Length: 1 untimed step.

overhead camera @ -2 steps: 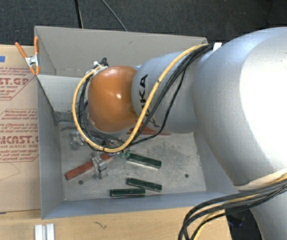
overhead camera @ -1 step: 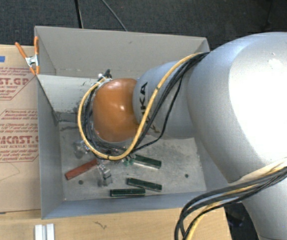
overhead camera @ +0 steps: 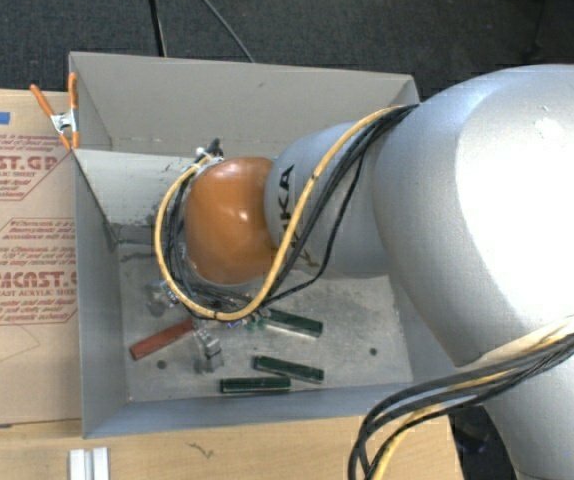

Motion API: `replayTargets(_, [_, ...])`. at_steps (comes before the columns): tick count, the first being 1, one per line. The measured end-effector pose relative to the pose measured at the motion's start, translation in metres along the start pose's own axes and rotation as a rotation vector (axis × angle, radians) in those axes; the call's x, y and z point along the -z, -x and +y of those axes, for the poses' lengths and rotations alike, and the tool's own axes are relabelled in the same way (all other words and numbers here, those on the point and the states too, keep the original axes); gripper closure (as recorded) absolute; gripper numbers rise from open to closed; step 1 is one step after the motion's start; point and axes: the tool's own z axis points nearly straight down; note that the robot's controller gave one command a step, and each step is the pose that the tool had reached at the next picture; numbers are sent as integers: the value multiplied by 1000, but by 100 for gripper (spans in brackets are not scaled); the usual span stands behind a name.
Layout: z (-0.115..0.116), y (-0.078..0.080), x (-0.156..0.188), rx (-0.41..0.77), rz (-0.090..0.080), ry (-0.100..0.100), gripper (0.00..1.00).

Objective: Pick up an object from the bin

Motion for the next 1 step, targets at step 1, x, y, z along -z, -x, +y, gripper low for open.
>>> replayTargets(1, [0, 0, 1, 0, -1, 0, 100])
